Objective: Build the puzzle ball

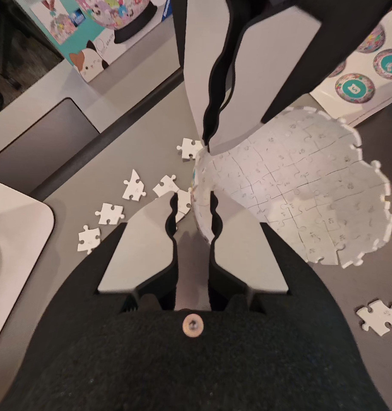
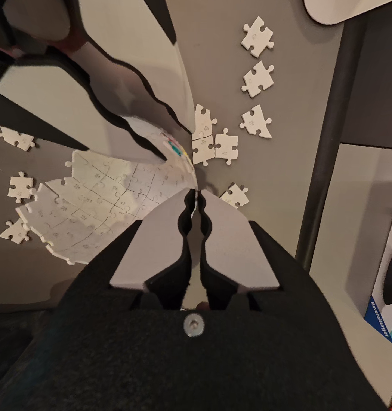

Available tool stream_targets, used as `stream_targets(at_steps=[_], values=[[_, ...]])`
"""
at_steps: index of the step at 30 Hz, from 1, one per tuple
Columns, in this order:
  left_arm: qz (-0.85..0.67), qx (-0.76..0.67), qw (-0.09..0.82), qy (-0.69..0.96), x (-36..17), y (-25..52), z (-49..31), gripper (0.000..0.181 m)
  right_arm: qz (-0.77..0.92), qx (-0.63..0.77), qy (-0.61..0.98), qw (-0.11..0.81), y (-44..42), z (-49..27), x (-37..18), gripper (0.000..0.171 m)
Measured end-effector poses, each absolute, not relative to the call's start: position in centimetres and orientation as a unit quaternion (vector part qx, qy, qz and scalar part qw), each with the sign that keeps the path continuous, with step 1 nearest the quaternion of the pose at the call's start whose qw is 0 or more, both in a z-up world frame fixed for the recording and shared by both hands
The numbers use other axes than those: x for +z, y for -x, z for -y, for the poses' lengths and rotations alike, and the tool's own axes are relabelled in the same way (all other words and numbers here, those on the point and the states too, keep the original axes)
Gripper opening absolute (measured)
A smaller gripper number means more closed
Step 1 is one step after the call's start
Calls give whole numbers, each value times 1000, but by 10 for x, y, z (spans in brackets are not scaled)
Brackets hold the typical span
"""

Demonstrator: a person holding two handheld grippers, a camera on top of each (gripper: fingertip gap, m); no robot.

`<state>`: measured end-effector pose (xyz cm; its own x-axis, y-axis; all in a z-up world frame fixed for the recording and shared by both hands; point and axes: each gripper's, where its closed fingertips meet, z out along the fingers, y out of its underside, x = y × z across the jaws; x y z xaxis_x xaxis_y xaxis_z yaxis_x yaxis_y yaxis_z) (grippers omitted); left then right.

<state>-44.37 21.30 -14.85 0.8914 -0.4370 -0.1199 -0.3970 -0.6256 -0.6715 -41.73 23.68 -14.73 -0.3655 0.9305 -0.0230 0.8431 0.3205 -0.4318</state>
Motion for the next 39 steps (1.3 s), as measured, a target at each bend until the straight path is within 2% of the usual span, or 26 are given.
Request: stream_targets(at_steps=[8, 10, 17, 22, 26, 32, 39], values=[[-232, -46, 321, 917, -150, 434, -224, 27, 798, 199, 558, 110, 418, -238, -148, 2], [-230, -50, 319, 918, -146, 434, -226, 22, 795, 203, 561, 109, 418, -239, -148, 2], [-234, -60, 309, 920, -134, 440, -216, 22, 791, 211, 563, 110, 420, -240, -149, 2], [-240, -44, 290, 925, -147, 444, -217, 22, 789, 213, 566, 113, 422, -242, -150, 2], [-236, -43, 285, 928, -153, 444, -219, 22, 789, 211, 565, 116, 422, -242, -150, 2], [-229, -44, 293, 927, -151, 450, -223, 12, 790, 211, 564, 118, 422, -243, -149, 2], [-241, -51, 306, 920, -149, 448, -227, 11, 790, 210, 563, 120, 423, -243, -149, 2]])
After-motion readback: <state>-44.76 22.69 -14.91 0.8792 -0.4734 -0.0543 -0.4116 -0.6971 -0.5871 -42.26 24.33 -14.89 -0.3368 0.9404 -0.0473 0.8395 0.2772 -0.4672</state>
